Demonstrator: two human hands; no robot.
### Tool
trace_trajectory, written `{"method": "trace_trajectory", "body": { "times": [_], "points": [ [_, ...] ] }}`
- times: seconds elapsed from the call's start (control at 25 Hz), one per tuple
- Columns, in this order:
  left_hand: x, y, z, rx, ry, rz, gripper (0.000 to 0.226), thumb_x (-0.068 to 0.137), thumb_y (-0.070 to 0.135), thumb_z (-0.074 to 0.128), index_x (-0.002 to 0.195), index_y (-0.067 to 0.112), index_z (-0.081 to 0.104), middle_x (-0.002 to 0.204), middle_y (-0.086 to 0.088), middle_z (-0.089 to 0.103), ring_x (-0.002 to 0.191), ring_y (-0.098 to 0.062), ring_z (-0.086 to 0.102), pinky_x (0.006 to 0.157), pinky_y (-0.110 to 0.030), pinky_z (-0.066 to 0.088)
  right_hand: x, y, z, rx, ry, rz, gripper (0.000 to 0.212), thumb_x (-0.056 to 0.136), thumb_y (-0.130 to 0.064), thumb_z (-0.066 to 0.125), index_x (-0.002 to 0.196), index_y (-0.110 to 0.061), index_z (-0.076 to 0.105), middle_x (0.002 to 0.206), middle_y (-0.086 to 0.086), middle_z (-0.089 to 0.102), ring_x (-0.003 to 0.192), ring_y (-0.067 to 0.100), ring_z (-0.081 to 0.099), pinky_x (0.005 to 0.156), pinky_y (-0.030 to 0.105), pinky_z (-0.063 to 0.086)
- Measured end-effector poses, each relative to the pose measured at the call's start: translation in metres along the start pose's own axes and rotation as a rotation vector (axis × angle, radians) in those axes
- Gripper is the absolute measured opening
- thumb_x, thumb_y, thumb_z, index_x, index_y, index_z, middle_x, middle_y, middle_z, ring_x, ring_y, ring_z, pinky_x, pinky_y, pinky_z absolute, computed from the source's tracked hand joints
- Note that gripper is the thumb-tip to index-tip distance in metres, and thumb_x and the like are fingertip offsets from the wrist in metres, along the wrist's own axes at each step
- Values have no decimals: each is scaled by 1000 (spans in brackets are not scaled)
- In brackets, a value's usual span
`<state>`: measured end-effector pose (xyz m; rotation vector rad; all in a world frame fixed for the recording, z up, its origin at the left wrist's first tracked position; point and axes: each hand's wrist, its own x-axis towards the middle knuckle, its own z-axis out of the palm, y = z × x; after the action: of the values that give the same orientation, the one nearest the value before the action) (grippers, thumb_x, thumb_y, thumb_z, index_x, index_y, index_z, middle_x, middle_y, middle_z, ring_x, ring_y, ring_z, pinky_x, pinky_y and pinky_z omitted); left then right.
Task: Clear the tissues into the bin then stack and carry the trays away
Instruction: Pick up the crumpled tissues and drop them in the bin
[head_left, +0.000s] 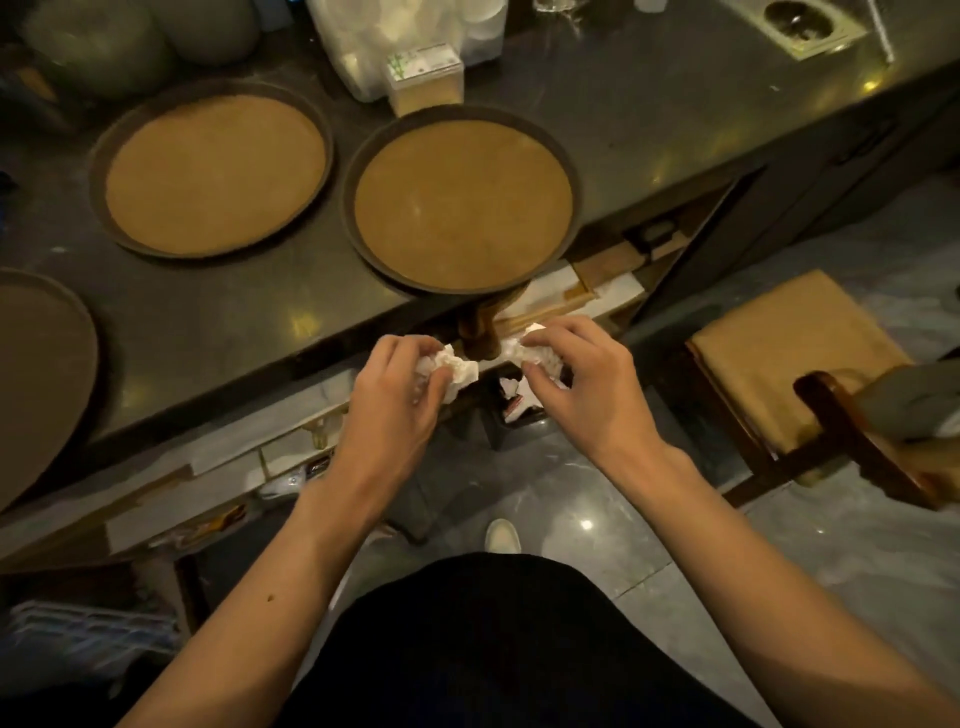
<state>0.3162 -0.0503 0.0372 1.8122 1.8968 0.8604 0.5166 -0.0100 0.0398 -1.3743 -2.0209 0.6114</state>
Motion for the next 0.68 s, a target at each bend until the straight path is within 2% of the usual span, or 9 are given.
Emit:
{"method": "trace_trajectory", "body": {
  "times": [0.24, 0.36, 0.68],
  "points": [
    [-30, 29, 8, -47, -20, 96, 21, 92, 24, 61, 113, 21, 59, 114, 3, 54, 98, -4, 52, 76, -12, 42, -53, 4, -34, -11, 95, 33, 20, 88, -13, 69, 108, -12, 70, 113, 1, 61, 105, 12, 58, 89, 30, 51],
    [-45, 34, 7, -58, -7, 137, 23, 91, 25, 62, 113, 20, 59, 114, 4, 54, 99, -5, 52, 77, -11, 42, -77, -1, -41, -52, 101, 32, 20, 88, -13, 69, 108, -13, 70, 113, 0, 60, 106, 13, 57, 88, 32, 51],
    [-92, 48, 11, -126, -12, 204, 22, 91, 25, 61, 112, 23, 59, 111, 13, 48, 97, 5, 45, 80, -3, 38, -136, -16, -55, -162, 79, 77, 22, 88, -19, 68, 111, -19, 68, 115, -3, 59, 108, 12, 55, 87, 34, 51]
  ]
}}
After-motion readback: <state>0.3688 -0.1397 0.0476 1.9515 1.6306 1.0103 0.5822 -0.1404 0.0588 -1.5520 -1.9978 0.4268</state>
